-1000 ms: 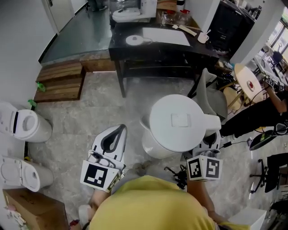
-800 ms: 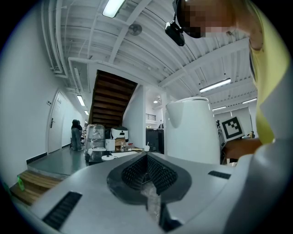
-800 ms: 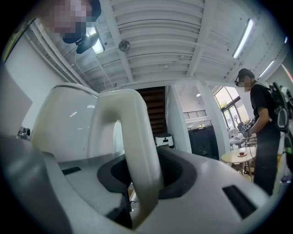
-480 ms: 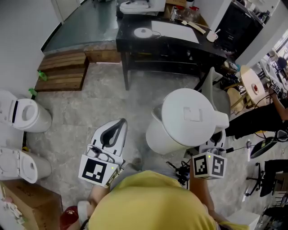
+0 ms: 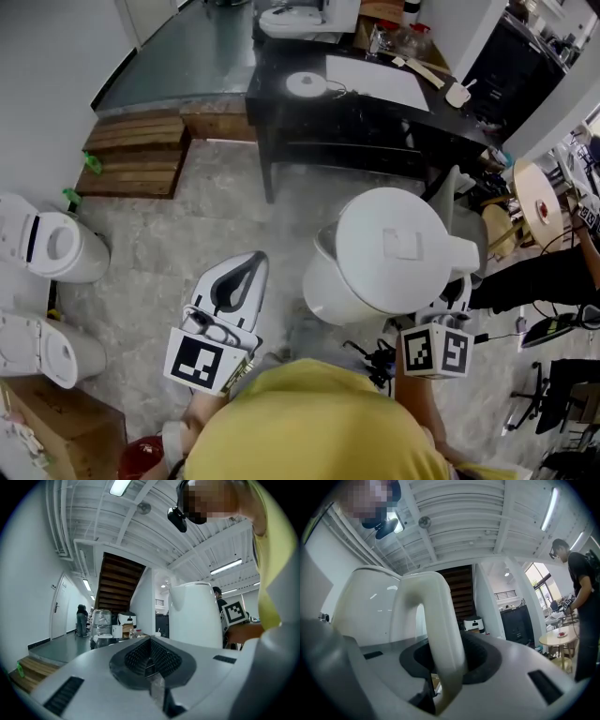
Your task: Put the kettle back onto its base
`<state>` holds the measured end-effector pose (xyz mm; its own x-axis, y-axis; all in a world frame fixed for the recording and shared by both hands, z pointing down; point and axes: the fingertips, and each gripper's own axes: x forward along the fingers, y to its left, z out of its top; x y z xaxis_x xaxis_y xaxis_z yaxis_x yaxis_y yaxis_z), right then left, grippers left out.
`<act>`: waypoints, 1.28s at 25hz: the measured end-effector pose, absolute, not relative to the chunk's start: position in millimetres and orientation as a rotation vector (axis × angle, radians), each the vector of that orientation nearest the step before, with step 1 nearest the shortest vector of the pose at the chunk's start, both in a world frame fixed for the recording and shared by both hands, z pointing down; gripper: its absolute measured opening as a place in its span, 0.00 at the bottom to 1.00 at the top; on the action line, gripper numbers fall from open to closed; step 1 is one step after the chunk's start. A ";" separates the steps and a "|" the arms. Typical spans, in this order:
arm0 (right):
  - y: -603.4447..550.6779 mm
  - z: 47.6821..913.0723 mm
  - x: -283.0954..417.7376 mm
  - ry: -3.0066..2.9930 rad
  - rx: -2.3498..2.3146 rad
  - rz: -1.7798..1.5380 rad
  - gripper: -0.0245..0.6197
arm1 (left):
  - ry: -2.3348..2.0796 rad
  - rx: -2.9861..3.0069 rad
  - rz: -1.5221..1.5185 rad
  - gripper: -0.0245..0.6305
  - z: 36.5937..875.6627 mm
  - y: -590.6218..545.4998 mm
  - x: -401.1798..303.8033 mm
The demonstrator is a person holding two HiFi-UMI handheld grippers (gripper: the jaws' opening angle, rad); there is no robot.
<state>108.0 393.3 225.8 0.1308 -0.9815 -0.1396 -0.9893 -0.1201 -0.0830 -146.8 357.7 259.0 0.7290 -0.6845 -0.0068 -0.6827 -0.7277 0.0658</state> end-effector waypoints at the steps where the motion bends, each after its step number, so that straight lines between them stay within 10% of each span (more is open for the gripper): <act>1: 383.4 225.3 111.9 1.977 -2.234 0.076 0.23 | -1.135 2.867 -0.060 0.05 256.5 348.1 -141.3; 32: 241.1 228.6 181.6 2.079 -2.119 0.048 0.23 | -1.224 2.861 0.013 0.05 264.3 225.8 -72.3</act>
